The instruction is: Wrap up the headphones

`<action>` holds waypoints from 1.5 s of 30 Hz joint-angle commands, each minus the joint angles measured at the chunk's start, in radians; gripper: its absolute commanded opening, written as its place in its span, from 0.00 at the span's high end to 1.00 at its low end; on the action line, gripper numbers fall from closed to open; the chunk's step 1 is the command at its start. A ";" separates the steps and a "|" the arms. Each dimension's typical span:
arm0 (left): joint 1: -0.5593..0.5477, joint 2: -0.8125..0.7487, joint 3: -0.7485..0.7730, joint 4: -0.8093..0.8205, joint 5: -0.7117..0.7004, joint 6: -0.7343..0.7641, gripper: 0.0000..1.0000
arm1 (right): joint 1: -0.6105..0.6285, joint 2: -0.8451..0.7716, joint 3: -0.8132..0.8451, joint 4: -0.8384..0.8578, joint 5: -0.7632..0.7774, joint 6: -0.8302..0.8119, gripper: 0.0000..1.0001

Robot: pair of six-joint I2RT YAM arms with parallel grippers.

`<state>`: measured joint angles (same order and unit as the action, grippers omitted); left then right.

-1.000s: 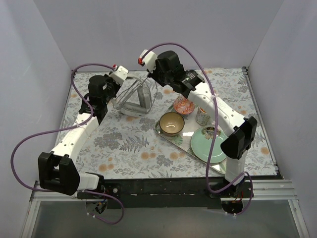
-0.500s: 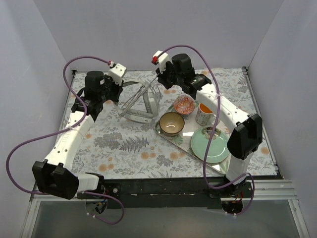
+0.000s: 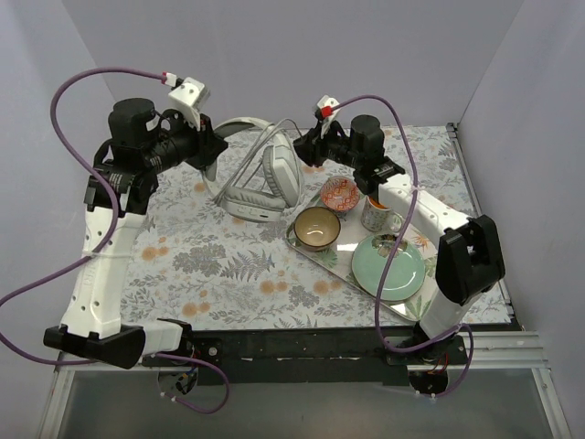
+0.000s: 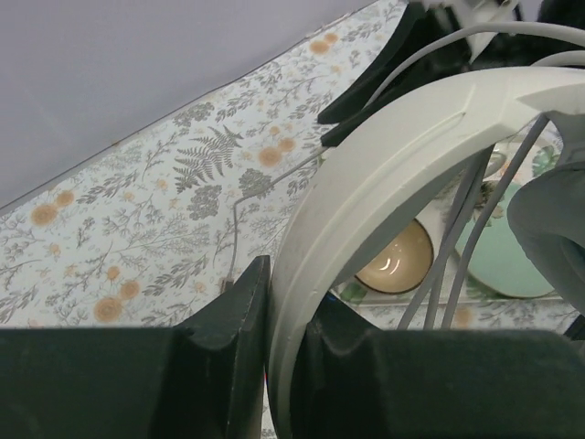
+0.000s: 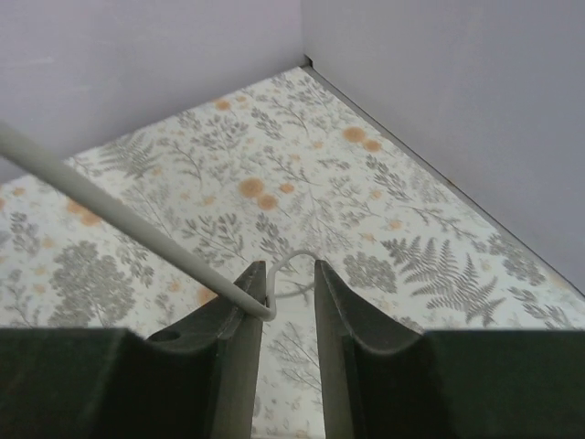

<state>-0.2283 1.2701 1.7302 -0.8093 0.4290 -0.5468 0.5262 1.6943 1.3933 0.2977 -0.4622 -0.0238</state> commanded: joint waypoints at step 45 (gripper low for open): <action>0.068 0.150 0.361 0.249 -0.211 -0.623 1.00 | 0.213 0.404 0.150 -0.023 0.100 0.076 0.99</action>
<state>-0.2142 1.3888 2.1044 -0.6880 0.2867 -0.9977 0.6914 2.0792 1.4715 0.4374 -0.4126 0.1707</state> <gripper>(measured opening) 0.140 0.059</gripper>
